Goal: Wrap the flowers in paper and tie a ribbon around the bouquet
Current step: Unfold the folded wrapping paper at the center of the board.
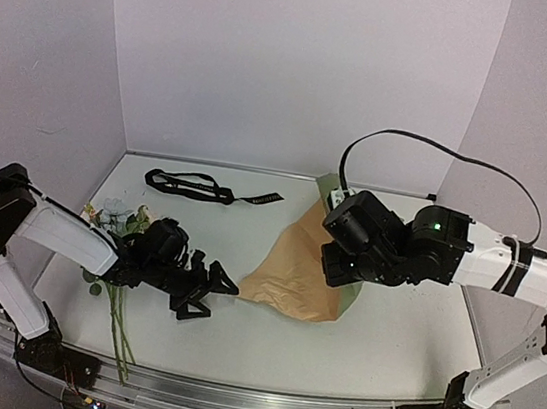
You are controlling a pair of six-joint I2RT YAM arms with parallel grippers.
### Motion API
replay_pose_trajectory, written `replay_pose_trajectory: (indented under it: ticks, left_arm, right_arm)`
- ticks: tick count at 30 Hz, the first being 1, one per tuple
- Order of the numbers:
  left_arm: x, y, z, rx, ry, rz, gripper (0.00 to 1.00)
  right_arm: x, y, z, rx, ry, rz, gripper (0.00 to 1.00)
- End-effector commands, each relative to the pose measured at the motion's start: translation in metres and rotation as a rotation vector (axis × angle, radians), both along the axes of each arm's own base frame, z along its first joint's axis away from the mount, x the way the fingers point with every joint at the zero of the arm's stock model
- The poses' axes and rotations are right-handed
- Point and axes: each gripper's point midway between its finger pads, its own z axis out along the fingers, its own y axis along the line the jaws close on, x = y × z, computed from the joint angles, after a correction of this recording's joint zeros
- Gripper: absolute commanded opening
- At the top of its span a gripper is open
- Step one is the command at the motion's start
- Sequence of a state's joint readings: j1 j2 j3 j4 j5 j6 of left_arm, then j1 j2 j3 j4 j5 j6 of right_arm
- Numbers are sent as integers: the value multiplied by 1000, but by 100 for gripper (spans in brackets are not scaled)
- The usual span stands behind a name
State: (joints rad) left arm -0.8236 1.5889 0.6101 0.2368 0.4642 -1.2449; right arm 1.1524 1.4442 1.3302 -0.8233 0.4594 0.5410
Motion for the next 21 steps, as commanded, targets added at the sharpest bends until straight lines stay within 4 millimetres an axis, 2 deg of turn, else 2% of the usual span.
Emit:
replay_pose_trajectory:
  ticks: [1, 5, 13, 19, 21]
  left_arm:
    - [17, -17, 47, -230, -9, 193, 98]
    - [15, -33, 51, -285, -7, 261, 98]
    - [3, -62, 27, -328, 33, 303, 97]
    - [25, -63, 21, -358, -25, 397, 92]
    - [34, -64, 13, -327, -42, 413, 90]
  right_arm:
    - [1, 20, 3, 156, 54, -79, 0]
    - [2, 23, 0, 251, 75, -151, 0]
    - [0, 10, -4, 400, 83, -279, 0]
    - [-7, -8, -13, 455, 79, -337, 0]
    - [-10, -13, -14, 472, 71, -350, 0]
